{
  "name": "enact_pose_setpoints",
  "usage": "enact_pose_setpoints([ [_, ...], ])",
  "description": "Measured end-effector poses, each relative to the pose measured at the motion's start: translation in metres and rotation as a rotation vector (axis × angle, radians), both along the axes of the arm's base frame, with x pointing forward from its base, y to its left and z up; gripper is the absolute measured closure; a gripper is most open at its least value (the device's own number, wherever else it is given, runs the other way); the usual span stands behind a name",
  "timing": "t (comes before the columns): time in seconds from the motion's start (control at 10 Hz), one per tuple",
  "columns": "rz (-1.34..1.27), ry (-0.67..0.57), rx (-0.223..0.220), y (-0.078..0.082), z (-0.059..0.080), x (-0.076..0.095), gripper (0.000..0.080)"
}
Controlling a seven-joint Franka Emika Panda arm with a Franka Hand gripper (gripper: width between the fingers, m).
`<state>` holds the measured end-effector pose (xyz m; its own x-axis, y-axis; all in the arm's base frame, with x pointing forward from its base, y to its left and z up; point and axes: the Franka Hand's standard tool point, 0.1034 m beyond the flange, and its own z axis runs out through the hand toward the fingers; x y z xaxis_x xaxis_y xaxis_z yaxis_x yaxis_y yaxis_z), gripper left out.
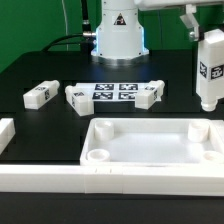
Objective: Assemble desk
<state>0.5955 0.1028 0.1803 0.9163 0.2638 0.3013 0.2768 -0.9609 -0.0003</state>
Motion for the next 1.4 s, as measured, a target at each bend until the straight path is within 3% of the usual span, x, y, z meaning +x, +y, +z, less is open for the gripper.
enact_pose_setpoints([
  [0.4,-0.005,0.005,0.003,-0.002,-0.003,0.000,0.0501],
  [0.7,0.105,-0.052,-0.043,-0.013,0.004,0.027,0.0501],
  [1.2,0.104,-0.087,-0.039,-0.014,0.003,0.032,0.0501],
  [1.4,0.134,-0.205,-0.051,-0.021,-0.005,0.048,0.0501],
])
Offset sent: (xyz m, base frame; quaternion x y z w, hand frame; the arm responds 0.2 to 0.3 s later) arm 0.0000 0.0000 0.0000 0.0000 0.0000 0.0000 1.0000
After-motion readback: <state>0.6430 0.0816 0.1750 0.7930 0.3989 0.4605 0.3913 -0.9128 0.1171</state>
